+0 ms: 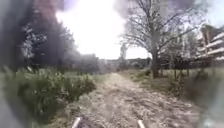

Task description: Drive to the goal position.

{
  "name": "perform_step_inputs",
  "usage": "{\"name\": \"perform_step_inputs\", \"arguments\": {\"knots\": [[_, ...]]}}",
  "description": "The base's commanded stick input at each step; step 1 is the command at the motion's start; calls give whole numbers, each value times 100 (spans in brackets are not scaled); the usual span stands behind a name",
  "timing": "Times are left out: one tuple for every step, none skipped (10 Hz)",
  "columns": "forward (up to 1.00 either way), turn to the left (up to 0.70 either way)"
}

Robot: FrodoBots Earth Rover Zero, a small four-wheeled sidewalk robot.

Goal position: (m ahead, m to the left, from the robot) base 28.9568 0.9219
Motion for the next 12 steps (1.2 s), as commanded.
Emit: {"name": "perform_step_inputs", "arguments": {"knots": [[70,-35],[70,-35],[70,-11],[70,-1],[70,0],[70,0],[70,0],[70,0],[70,0],[70,0],[70,0],[70,0]]}}
